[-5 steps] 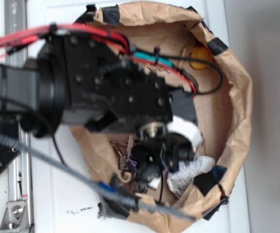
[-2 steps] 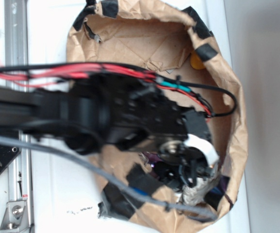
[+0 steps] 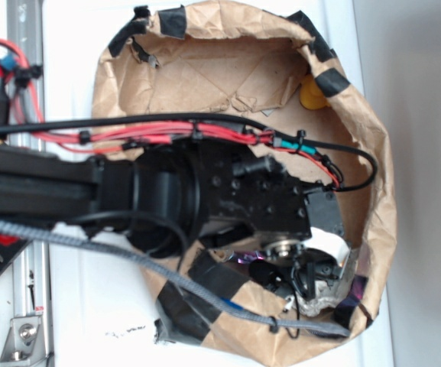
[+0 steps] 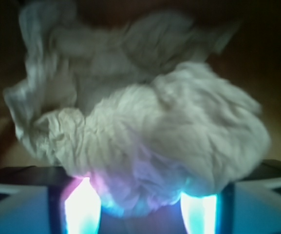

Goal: Grab the white paper.

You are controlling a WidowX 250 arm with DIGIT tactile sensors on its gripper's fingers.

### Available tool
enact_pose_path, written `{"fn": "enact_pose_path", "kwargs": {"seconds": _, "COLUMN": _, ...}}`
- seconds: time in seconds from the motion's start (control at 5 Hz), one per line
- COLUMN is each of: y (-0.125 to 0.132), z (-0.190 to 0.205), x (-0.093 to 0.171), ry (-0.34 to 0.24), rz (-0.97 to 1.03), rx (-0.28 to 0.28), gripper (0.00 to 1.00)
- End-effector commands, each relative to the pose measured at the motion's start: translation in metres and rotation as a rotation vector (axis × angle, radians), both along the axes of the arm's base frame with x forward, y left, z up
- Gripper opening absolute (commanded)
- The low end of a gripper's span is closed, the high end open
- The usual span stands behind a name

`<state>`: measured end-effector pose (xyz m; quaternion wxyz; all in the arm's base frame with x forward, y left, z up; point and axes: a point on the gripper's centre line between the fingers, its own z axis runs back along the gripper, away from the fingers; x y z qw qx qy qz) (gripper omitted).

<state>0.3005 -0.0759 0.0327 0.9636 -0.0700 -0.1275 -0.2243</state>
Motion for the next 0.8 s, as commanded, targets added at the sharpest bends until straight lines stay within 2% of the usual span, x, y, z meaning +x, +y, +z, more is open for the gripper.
{"fn": "enact_pose_path", "kwargs": {"seconds": 0.0, "y": 0.039, "z": 0.079, "x": -0.013, "ry": -0.106, "rz": 0.138, "rx": -0.034, "gripper": 0.0}}
{"fn": "enact_pose_path", "kwargs": {"seconds": 0.2, "y": 0.066, "z": 0.103, "x": -0.031, "ry": -0.156, "rz": 0.112, "rx": -0.099, "gripper": 0.0}}
{"fn": "enact_pose_path", "kwargs": {"seconds": 0.4, "y": 0.072, "z": 0.106, "x": -0.035, "ry": -0.245, "rz": 0.117, "rx": -0.152, "gripper": 1.0}}
{"fn": "enact_pose_path", "kwargs": {"seconds": 0.6, "y": 0.061, "z": 0.088, "x": -0.024, "ry": -0.225, "rz": 0.176, "rx": -0.181, "gripper": 1.0}}
